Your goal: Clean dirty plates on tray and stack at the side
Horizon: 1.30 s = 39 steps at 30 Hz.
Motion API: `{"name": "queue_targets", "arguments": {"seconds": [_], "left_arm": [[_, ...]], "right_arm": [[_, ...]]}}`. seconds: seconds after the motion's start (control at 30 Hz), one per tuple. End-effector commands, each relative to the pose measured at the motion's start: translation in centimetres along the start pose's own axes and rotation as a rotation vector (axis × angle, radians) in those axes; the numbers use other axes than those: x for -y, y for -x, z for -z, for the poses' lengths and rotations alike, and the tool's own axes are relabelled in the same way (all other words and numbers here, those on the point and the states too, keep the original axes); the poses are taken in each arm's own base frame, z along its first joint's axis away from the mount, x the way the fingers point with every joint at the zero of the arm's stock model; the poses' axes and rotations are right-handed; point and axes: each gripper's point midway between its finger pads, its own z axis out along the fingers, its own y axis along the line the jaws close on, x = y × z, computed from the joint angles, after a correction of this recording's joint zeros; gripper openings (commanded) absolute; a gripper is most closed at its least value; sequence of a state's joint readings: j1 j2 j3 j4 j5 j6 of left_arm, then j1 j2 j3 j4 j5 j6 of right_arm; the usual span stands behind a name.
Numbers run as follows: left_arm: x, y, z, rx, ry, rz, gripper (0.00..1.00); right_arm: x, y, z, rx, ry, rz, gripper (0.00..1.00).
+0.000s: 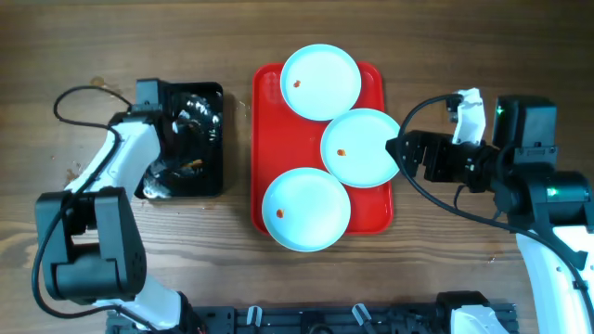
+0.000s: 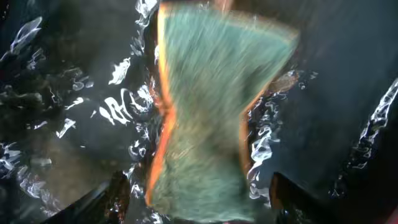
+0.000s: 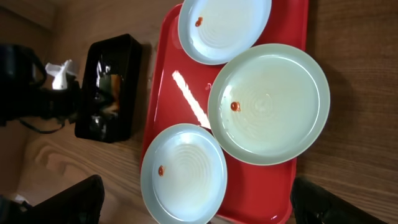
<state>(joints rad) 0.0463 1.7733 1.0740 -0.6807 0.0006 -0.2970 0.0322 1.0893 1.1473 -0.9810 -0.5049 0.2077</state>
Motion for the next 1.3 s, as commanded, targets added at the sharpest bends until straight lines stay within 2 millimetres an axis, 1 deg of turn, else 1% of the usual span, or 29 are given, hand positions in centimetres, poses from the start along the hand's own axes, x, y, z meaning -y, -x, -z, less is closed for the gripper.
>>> {"name": "queue_targets", "arguments": {"seconds": [0.0,0.07,0.1,0.2,0.3,0.33,0.37,0.4,0.43,0.47,0.5,0.53,0.57,0.67,0.7,0.77,0.8,0.87,0.93,1.0,1.03,1.07,1.1,1.13,1.23,1.27], "left_arm": [[-0.5,0.5,-0.6,0.030,0.030,-0.005,0.49],[-0.4,1.0,-0.6,0.049,0.024,-0.004,0.06],[-0.3,1.0,-0.6,0.052,0.019,-0.003,0.04],[-0.2,0.9,-0.6,0.045,0.012,-0.002,0.04],[0.3,0.3,0.2,0.022,-0.022,-0.090,0.04],[0.4,0.4,0.7,0.030,-0.024,-0.112,0.18],[0.4,0.5,1.1,0.040,-0.027,-0.119,0.29],[0.5,0.7,1.4,0.050,-0.030,-0.124,0.49],[0.5,0.7,1.5,0.052,-0.031,-0.124,0.60],[0.5,0.7,1.5,0.051,-0.030,-0.124,0.68],[0.4,0.7,1.4,0.054,-0.024,-0.126,0.74],[0.3,1.1,1.4,0.067,-0.018,-0.125,0.73],[0.4,1.6,1.4,0.089,-0.017,-0.125,0.65],[0.8,2.6,0.8,0.123,-0.028,-0.125,0.31],[0.8,2.6,0.5,0.120,-0.027,-0.124,0.26],[0.6,2.2,-0.5,0.100,-0.022,-0.124,0.25],[0.6,1.8,-1.4,0.080,-0.020,-0.125,0.22],[0.4,1.2,-2.5,0.048,-0.011,-0.125,0.08],[0.5,1.1,-2.7,0.040,-0.016,-0.125,0.05],[0.4,1.1,-2.7,0.041,-0.015,-0.125,0.05],[0.4,1.1,-2.7,0.040,-0.015,-0.125,0.08],[0.5,1.1,-2.7,0.042,-0.017,-0.125,0.58],[0.5,1.2,-2.7,0.044,-0.016,-0.125,0.76],[0.4,1.2,-2.6,0.043,-0.015,-0.126,0.83],[0.4,1.1,-2.7,0.042,-0.015,-0.125,0.85],[0.4,1.1,-2.7,0.041,-0.015,-0.125,0.83]], "right_arm": [[-0.4,0.2,0.1,-0.002,0.015,-0.001,0.96],[-0.4,0.2,0.1,-0.003,0.014,-0.001,0.96],[-0.4,0.1,0.1,-0.003,0.014,-0.001,0.96],[-0.4,0.1,0.1,-0.006,0.013,-0.002,0.96],[-0.4,0.1,0.1,-0.006,0.013,-0.002,0.96],[-0.4,0.1,0.1,-0.005,0.013,-0.002,0.96],[-0.4,0.1,0.1,-0.004,0.013,0.000,0.96],[-0.3,0.2,0.1,-0.002,0.010,-0.001,0.96],[-0.2,0.2,0.1,-0.001,0.003,-0.001,0.96],[0.1,0.2,0.0,0.000,-0.012,-0.002,0.96],[0.2,0.2,0.0,0.000,-0.018,-0.003,0.96],[0.2,0.1,0.0,-0.001,-0.017,-0.003,0.96],[0.2,0.1,0.0,-0.001,-0.018,-0.003,0.96],[0.2,0.2,0.0,0.000,-0.017,-0.003,0.96],[0.2,0.2,0.0,0.000,-0.017,-0.003,0.96],[0.2,0.1,0.0,-0.002,-0.017,-0.004,0.97],[0.2,0.1,0.0,-0.002,-0.017,-0.004,0.97],[0.3,0.1,0.0,0.000,-0.023,-0.003,0.97],[0.5,0.2,0.0,0.002,-0.036,-0.003,0.97],[0.5,0.2,0.0,0.003,-0.035,-0.004,0.97],[0.5,0.2,0.0,0.003,-0.035,-0.004,0.97],[0.5,0.2,0.0,0.002,-0.035,-0.004,0.97],[0.5,0.2,0.0,0.002,-0.036,-0.004,0.97],[0.5,0.2,0.0,0.002,-0.036,-0.004,0.97],[0.5,0.2,0.0,0.002,-0.035,-0.004,0.97],[0.5,0.2,0.0,0.002,-0.035,-0.004,0.97]]}}
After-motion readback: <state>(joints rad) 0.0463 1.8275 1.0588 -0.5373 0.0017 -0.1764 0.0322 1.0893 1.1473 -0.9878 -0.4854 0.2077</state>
